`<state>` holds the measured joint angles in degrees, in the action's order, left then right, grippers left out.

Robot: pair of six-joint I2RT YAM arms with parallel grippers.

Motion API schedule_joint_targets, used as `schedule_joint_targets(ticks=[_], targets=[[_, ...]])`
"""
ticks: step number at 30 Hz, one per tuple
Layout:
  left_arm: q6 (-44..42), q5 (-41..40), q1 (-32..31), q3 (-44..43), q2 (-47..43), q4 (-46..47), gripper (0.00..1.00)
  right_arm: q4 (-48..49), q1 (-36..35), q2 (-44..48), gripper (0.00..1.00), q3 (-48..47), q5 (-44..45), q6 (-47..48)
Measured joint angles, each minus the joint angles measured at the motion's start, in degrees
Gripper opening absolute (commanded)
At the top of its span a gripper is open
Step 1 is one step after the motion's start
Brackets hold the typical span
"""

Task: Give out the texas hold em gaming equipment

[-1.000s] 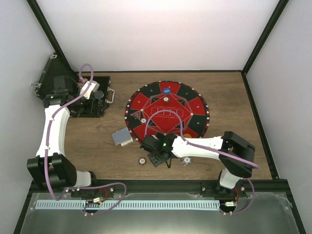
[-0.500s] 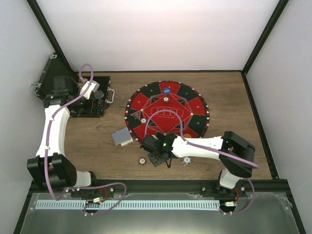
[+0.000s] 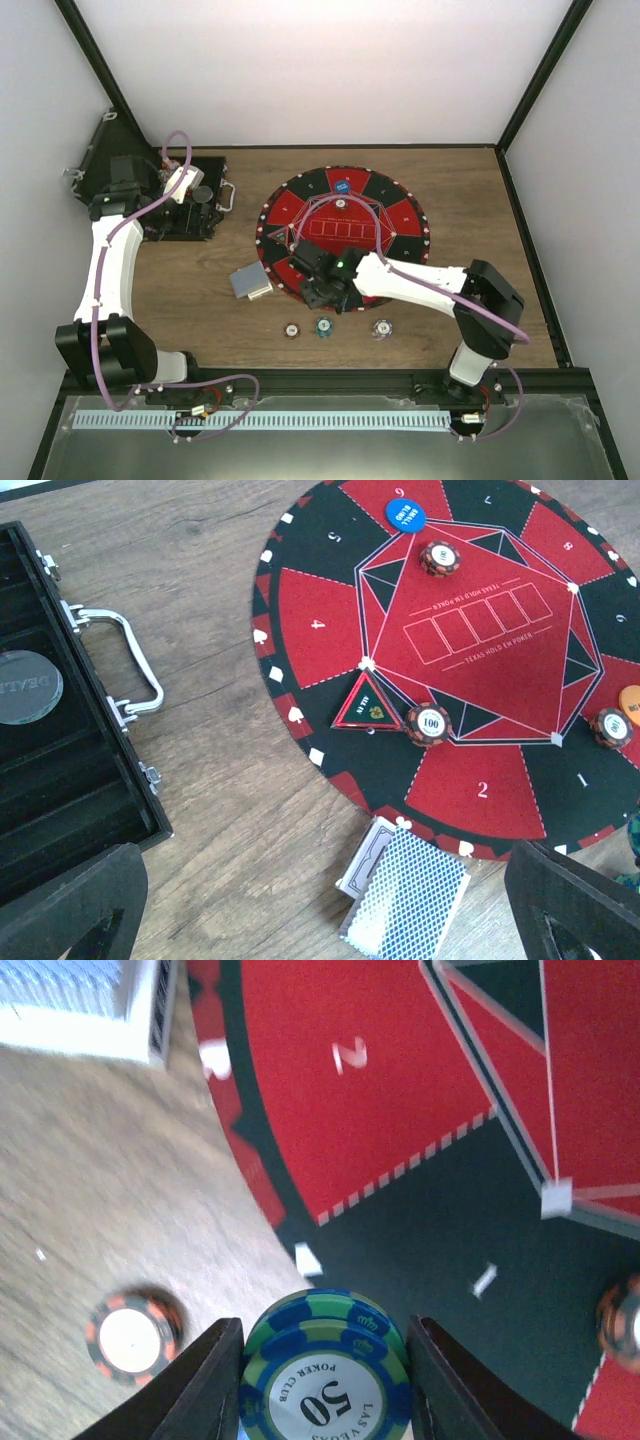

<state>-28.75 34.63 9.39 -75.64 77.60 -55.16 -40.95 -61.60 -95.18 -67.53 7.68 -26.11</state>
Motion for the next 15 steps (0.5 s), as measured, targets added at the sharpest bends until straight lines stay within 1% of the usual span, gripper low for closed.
schedule_joint_targets(ticks=[3,7,10,15], targets=[[0.00,-0.11,0.00,0.00,0.00,0.00,1.00,0.55,2.08,-2.45,0.12,-4.48,0.07,2.12],[0.00,-0.31,0.00,-0.02,0.00,0.00,1.00,1.81,4.52,-7.93,0.11,-9.66,-0.20,4.94],[0.00,-0.61,0.00,-0.24,0.00,-0.04,1.00,2.19,6.71,-14.03,0.11,-14.75,-0.15,7.19],[-0.02,-0.81,0.00,-0.50,0.00,-0.04,1.00,2.86,8.28,-22.38,0.11,-21.44,-0.24,9.33]])
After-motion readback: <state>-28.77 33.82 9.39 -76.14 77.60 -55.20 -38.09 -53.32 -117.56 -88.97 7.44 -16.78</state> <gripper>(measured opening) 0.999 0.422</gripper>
